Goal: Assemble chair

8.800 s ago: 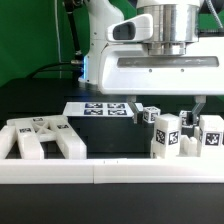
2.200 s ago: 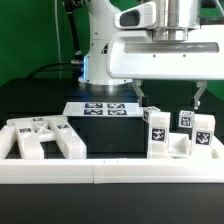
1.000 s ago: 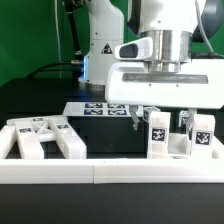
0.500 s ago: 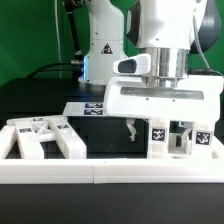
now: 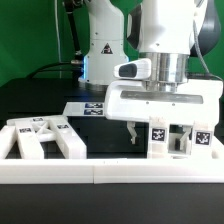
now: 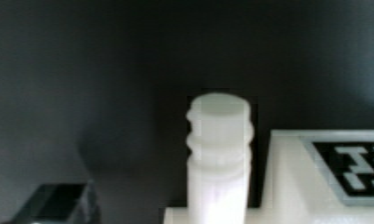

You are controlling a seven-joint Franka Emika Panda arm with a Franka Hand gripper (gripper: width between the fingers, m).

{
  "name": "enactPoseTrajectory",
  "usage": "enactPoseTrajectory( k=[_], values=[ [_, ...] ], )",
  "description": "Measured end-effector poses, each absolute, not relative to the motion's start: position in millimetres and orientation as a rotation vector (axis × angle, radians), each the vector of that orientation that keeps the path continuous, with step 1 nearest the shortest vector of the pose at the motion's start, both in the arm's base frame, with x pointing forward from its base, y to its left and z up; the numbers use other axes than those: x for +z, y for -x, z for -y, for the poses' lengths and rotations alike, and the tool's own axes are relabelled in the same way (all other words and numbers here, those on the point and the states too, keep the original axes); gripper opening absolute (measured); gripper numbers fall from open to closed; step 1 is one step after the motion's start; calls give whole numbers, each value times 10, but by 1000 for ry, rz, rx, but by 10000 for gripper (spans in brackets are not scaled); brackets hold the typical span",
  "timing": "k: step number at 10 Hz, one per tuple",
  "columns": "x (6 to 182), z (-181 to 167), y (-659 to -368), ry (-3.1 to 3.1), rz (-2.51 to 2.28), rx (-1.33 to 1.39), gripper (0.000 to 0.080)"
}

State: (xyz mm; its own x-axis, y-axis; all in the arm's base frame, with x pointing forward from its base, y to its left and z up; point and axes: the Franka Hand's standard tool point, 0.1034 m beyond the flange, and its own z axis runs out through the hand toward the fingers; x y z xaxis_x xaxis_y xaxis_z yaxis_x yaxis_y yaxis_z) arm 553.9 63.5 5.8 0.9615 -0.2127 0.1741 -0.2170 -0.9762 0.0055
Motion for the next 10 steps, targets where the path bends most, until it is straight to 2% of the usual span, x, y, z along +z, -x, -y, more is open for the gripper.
enactPoseTrajectory(
  k=[2,7,8,10],
  values=[
    [58,-635,-5539,-3087,338,270,262],
    [66,-634,-5543,-3087,339,271,251],
    [112,-617,-5539,-3089,347,253,251],
    [347,-594,-5535,-3105,361,205,251]
  ],
)
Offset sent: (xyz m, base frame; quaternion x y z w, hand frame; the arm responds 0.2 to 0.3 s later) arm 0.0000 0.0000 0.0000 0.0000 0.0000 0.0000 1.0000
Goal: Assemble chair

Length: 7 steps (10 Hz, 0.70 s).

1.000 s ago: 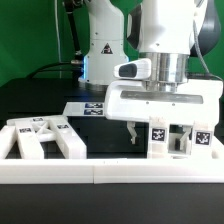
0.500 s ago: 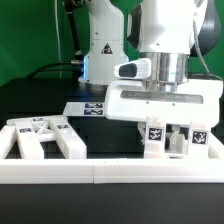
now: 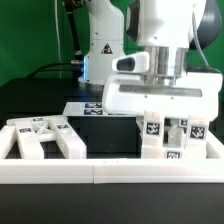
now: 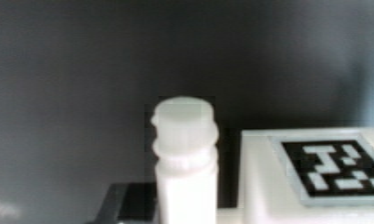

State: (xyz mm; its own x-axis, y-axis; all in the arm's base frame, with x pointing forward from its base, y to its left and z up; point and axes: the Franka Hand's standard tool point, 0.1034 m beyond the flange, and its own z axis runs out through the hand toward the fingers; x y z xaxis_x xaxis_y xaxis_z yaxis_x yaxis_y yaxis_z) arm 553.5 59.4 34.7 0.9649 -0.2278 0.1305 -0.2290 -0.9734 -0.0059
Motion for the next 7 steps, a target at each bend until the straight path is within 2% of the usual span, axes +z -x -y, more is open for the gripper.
enactPoseTrajectory(
  k=[3,4,7],
  values=[
    [725,-472,-5523,-3127,336,155,252],
    [779,-441,-5524,-3129,339,150,252],
    [725,-444,-5464,-3129,336,73,252]
  ],
)
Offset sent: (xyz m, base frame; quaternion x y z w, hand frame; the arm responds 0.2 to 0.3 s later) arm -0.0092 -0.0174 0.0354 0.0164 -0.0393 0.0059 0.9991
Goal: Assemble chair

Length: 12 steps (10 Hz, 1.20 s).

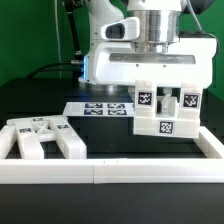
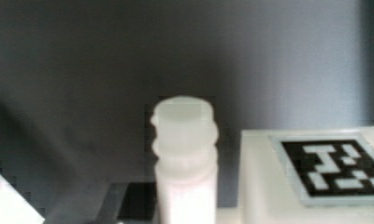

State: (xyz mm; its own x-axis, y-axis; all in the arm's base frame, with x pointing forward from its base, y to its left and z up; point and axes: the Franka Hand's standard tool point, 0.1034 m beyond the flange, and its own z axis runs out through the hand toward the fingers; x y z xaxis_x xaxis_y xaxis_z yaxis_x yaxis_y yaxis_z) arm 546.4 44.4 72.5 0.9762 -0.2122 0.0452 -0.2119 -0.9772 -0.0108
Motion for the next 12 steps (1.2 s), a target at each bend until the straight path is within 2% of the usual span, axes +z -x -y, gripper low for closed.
enactPoseTrajectory(
  k=[5,7,10,11,12],
  values=[
    [864,-299,-5330,3066,-347,546,253],
    [829,-263,-5357,3042,-353,689,253],
    [792,-213,-5215,2943,-394,1052,254],
    [821,-210,-5144,2862,-404,1252,254],
    [791,-168,-5236,2838,-407,1304,254]
  ],
)
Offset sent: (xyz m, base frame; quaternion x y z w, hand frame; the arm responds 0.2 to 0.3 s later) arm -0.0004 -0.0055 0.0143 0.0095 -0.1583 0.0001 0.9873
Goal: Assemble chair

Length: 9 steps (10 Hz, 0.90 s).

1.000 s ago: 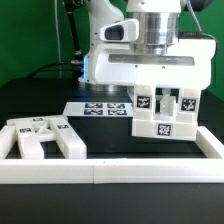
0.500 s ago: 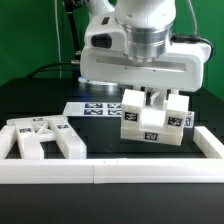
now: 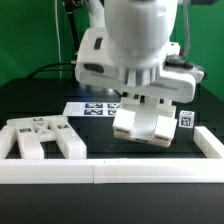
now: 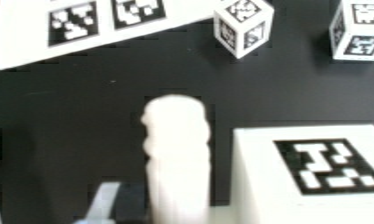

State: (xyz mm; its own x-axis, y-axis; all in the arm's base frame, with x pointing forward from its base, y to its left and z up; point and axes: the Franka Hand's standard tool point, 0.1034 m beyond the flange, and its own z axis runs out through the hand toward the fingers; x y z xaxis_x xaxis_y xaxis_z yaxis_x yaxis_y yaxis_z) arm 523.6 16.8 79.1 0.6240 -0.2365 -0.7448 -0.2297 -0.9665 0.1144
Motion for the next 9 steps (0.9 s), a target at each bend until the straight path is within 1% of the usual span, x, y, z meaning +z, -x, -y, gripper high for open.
enactPoseTrajectory(
  k=[1,2,5,6,7,8,9],
  values=[
    [814,-131,-5202,-2780,412,-1396,254],
    [780,-85,-5193,-2743,419,-1465,254],
    [777,0,-5072,-2553,439,-1760,254],
    [768,18,-5089,-2539,421,-1791,254],
    [775,12,-5116,-2567,418,-1755,332],
    [779,9,-5095,-2577,424,-1741,332],
    [761,20,-5082,-2573,427,-1747,515]
  ],
)
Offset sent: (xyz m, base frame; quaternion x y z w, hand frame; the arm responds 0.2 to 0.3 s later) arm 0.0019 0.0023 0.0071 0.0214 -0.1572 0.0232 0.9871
